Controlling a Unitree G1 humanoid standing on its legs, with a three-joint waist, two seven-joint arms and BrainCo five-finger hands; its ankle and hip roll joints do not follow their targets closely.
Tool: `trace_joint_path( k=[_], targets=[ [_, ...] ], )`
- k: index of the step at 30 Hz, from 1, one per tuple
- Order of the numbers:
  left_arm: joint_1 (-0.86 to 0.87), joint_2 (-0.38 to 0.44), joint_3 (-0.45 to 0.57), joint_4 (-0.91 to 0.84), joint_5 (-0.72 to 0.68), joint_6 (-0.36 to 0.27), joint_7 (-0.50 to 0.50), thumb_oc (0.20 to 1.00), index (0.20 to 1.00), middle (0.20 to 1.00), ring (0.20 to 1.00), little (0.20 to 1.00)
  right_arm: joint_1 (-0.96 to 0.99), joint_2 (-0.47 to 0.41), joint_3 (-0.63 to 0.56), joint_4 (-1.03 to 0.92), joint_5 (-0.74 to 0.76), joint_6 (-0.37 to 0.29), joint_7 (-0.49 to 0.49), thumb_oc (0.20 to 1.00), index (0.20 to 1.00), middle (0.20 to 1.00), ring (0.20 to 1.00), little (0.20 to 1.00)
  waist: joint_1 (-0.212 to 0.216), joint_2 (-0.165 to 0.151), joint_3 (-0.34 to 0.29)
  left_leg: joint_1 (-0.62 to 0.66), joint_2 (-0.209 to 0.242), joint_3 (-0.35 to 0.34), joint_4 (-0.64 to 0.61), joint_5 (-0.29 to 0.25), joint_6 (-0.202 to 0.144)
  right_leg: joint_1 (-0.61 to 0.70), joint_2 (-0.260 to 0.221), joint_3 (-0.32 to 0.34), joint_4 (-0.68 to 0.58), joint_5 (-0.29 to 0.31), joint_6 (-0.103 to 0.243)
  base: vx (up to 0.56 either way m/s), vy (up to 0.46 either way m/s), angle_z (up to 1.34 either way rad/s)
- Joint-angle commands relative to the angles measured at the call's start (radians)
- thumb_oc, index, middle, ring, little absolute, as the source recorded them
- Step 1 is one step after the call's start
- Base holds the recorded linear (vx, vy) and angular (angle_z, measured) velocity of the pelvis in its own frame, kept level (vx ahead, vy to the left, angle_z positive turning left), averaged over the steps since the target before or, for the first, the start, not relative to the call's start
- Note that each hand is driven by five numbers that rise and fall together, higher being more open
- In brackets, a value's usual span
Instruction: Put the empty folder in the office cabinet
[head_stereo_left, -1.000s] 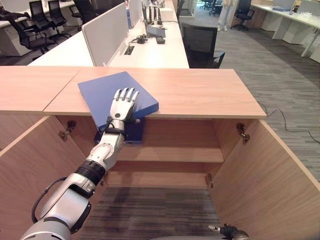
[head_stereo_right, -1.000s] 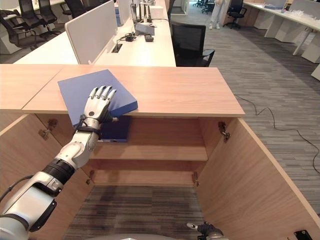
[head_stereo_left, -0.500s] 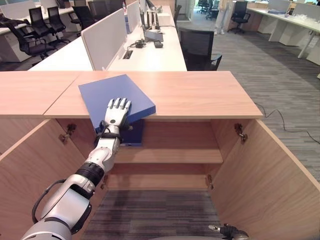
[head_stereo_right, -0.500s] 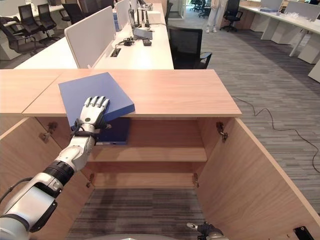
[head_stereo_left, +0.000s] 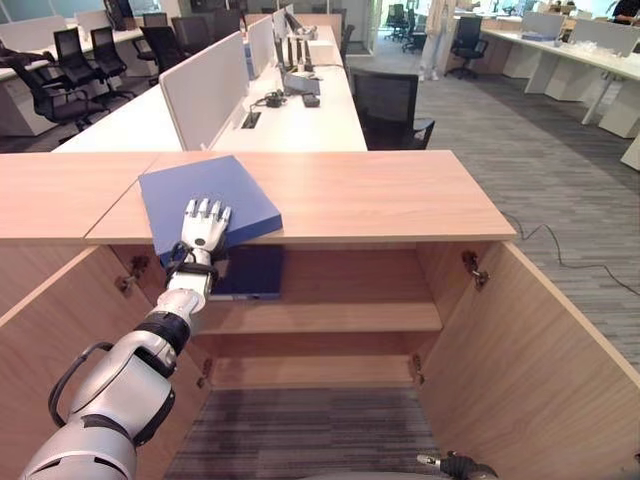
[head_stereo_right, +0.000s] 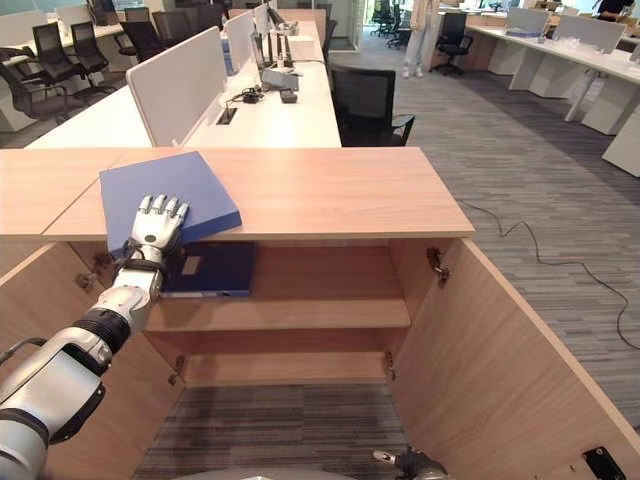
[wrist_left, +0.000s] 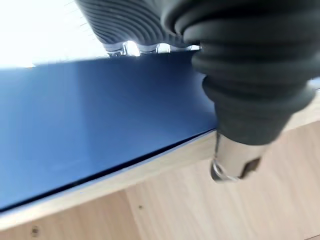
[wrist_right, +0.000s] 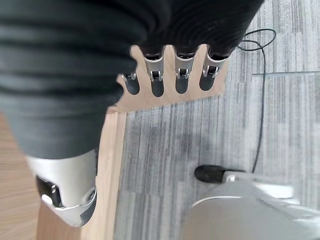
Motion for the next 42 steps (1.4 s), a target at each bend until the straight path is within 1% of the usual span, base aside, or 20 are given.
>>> trace_joint_path(
  k=[1,9,13,15,17,18,19,21,22,23,24,25,26,28,29,33,34,36,40,42],
  targets=[
    [-0.127,0.046,-0.043,0.125,0.069,0.010,-0.011,0.200,0.200,0.200,0.200,0.200,-0.032,-0.003,0.047,0.066,-0.004,-0.039,-0.002,1.000,1.000,1.000,1.000,1.000,0.002,-0.031,0.020,0.080,-0.003,0.002,0.012,-0.172,-0.013,0.008,-0.087,-0.031,0.006,-0.002,0.127,0.00,0.000,0.00],
    [-0.115,0.064,-0.054,0.108,0.081,0.002,-0.015,0.200,0.200,0.200,0.200,0.200,-0.025,-0.004,0.043,0.070,0.003,-0.040,-0.002,1.000,1.000,1.000,1.000,1.000,0.004,-0.031,0.017,0.089,-0.001,0.004,0.012,-0.175,-0.015,0.018,-0.083,-0.032,0.006,-0.009,0.126,0.00,0.000,0.00],
    [-0.091,0.087,-0.037,0.039,0.088,-0.006,-0.008,0.200,0.200,0.200,0.200,0.200,-0.020,-0.004,0.035,0.065,0.004,-0.040,-0.004,1.000,1.000,1.000,1.000,1.000,0.007,-0.031,0.018,0.090,-0.001,0.002,0.012,-0.175,-0.015,0.021,-0.082,-0.034,0.006,-0.011,0.124,0.00,-0.002,-0.03],
    [-0.089,0.089,-0.036,0.037,0.088,-0.006,-0.009,0.200,0.200,0.200,0.200,0.200,-0.020,-0.004,0.036,0.065,0.004,-0.040,-0.004,1.000,1.000,1.000,1.000,1.000,0.006,-0.031,0.018,0.090,-0.001,0.002,0.012,-0.175,-0.015,0.021,-0.083,-0.034,0.006,-0.011,0.124,0.00,0.000,0.00],
    [-0.049,0.080,0.033,-0.063,0.044,-0.010,0.012,0.200,0.200,0.200,0.200,0.200,-0.014,-0.003,0.027,0.057,0.001,-0.041,-0.009,1.000,1.000,1.000,1.000,1.000,0.011,-0.034,0.022,0.087,-0.001,-0.003,0.012,-0.173,-0.016,0.020,-0.083,-0.037,0.006,-0.011,0.123,0.00,0.000,0.00],
    [-0.014,0.057,0.096,-0.138,-0.009,-0.013,0.024,0.200,0.200,0.200,0.200,0.200,-0.010,0.000,0.016,0.051,0.003,-0.041,-0.015,1.000,1.000,1.000,1.000,1.000,0.016,-0.036,0.028,0.090,0.000,-0.007,0.012,-0.176,-0.015,0.025,-0.082,-0.040,0.006,-0.015,0.122,0.00,0.000,0.00],
    [0.034,0.043,0.168,-0.240,-0.060,-0.032,0.026,0.200,0.200,0.200,0.200,0.200,-0.007,-0.001,0.004,0.042,0.004,-0.040,-0.021,1.000,1.000,1.000,1.000,1.000,0.018,-0.039,0.029,0.086,0.000,-0.011,0.012,-0.172,-0.015,0.023,-0.084,-0.043,0.006,-0.013,0.121,0.00,0.000,0.00],
    [0.178,-0.004,0.327,-0.493,-0.254,-0.122,0.035,0.200,0.200,0.200,0.200,0.200,-0.001,0.001,-0.033,0.014,0.013,-0.034,-0.025,1.000,1.000,1.000,1.000,1.000,0.030,-0.045,0.039,0.083,0.000,-0.020,0.012,-0.173,-0.013,0.023,-0.085,-0.047,0.006,-0.018,0.116,0.00,0.000,0.00],
    [0.265,-0.022,0.393,-0.599,-0.351,-0.165,0.014,0.200,0.200,0.200,0.200,0.200,0.001,0.000,-0.046,0.004,0.018,-0.027,-0.021,1.000,1.000,1.000,1.000,1.000,0.031,-0.046,0.039,0.077,-0.001,-0.023,0.012,-0.167,-0.013,0.019,-0.086,-0.048,0.006,-0.014,0.112,0.00,0.000,0.00],
    [0.341,-0.061,0.448,-0.697,-0.485,-0.219,-0.004,0.200,0.200,0.200,0.200,0.200,-0.001,0.002,-0.067,-0.002,0.026,-0.024,-0.017,1.000,1.000,1.000,1.000,1.000,0.037,-0.048,0.044,0.078,-0.001,-0.026,0.012,-0.169,-0.012,0.021,-0.086,-0.048,0.006,-0.016,0.111,0.00,0.007,0.07],
    [0.419,-0.093,0.500,-0.782,-0.625,-0.257,-0.047,0.200,0.200,0.200,0.200,0.200,0.000,-0.001,-0.080,-0.013,0.031,-0.020,-0.008,1.000,1.000,1.000,1.000,1.000,0.037,-0.047,0.045,0.073,-0.001,-0.025,0.012,-0.164,-0.012,0.016,-0.087,-0.048,0.006,-0.010,0.109,0.01,0.013,0.04],
    [0.498,-0.130,0.552,-0.859,-0.812,-0.310,-0.118,0.200,0.200,0.200,0.200,0.200,0.000,-0.004,-0.099,-0.030,0.037,-0.018,0.005,1.000,1.000,1.000,1.000,1.000,0.041,-0.046,0.052,0.072,0.000,-0.027,0.012,-0.164,-0.011,0.015,-0.087,-0.047,0.006,-0.008,0.107,0.00,0.000,0.00],
    [0.503,-0.129,0.555,-0.864,-0.813,-0.308,-0.121,0.200,0.200,0.200,0.200,0.200,0.001,-0.004,-0.097,-0.031,0.037,-0.018,0.005,1.000,1.000,1.000,1.000,1.000,0.040,-0.047,0.050,0.068,-0.001,-0.027,0.012,-0.160,-0.011,0.011,-0.087,-0.046,0.006,-0.006,0.107,0.00,0.000,0.00],
    [0.688,-0.172,0.652,-1.042,-1.090,-0.400,-0.228,0.200,0.200,0.200,0.200,0.200,0.018,-0.004,-0.130,-0.100,0.079,-0.029,0.048,1.000,1.000,1.000,1.000,1.000,0.051,-0.046,0.062,0.054,0.000,-0.031,0.012,-0.155,-0.011,0.000,-0.088,-0.045,0.006,0.001,0.105,-0.04,0.001,0.05],
    [0.739,-0.178,0.674,-1.073,-1.162,-0.415,-0.256,0.200,0.200,0.200,0.200,0.200,0.024,-0.008,-0.145,-0.127,0.101,-0.032,0.067,1.000,1.000,1.000,1.000,1.000,0.058,-0.047,0.070,0.050,0.000,-0.034,0.012,-0.153,-0.010,-0.003,-0.088,-0.046,0.006,0.003,0.105,-0.05,-0.006,0.02],
    [0.913,-0.190,0.770,-1.169,-1.384,-0.440,-0.342,0.200,0.200,0.200,0.200,0.200,0.054,-0.033,-0.180,-0.250,0.168,-0.052,0.109,1.000,1.000,1.000,1.000,1.000,0.079,-0.047,0.082,0.037,0.000,-0.044,0.012,-0.148,-0.011,-0.008,-0.089,-0.060,0.006,0.003,0.105,-0.01,-0.004,0.04],
    [0.915,-0.190,0.771,-1.171,-1.385,-0.439,-0.343,0.200,0.200,0.200,0.200,0.200,0.055,-0.033,-0.179,-0.250,0.169,-0.052,0.109,1.000,1.000,1.000,1.000,1.000,0.078,-0.047,0.081,0.037,0.000,-0.045,0.012,-0.148,-0.011,-0.008,-0.090,-0.061,0.006,0.002,0.105,-0.01,-0.001,0.10],
    [0.945,-0.202,0.796,-1.193,-1.443,-0.447,-0.351,0.200,0.200,0.200,0.200,0.200,0.057,-0.043,-0.191,-0.289,0.198,-0.058,0.122,1.000,1.000,1.000,1.000,1.000,0.086,-0.048,0.086,0.034,-0.001,-0.053,0.012,-0.145,-0.011,-0.006,-0.091,-0.067,0.006,0.002,0.106,-0.01,0.004,0.08],
    [0.946,-0.204,0.811,-1.215,-1.459,-0.457,-0.349,0.200,0.200,0.200,0.200,0.200,0.055,-0.053,-0.186,-0.343,0.214,-0.064,0.133,1.000,1.000,1.000,1.000,1.000,0.094,-0.047,0.088,0.030,-0.002,-0.061,0.012,-0.143,-0.011,-0.006,-0.094,-0.076,0.006,0.001,0.106,-0.01,0.002,0.05],
    [0.941,-0.208,0.819,-1.221,-1.496,-0.466,-0.361,0.200,0.200,0.200,0.200,0.200,0.053,-0.063,-0.176,-0.440,0.251,-0.076,0.146,1.000,1.000,1.000,1.000,1.000,0.101,-0.047,0.089,0.026,-0.003,-0.065,0.012,-0.141,-0.013,-0.009,-0.096,-0.083,0.006,0.000,0.106,-0.01,-0.001,0.08]
  ],
)
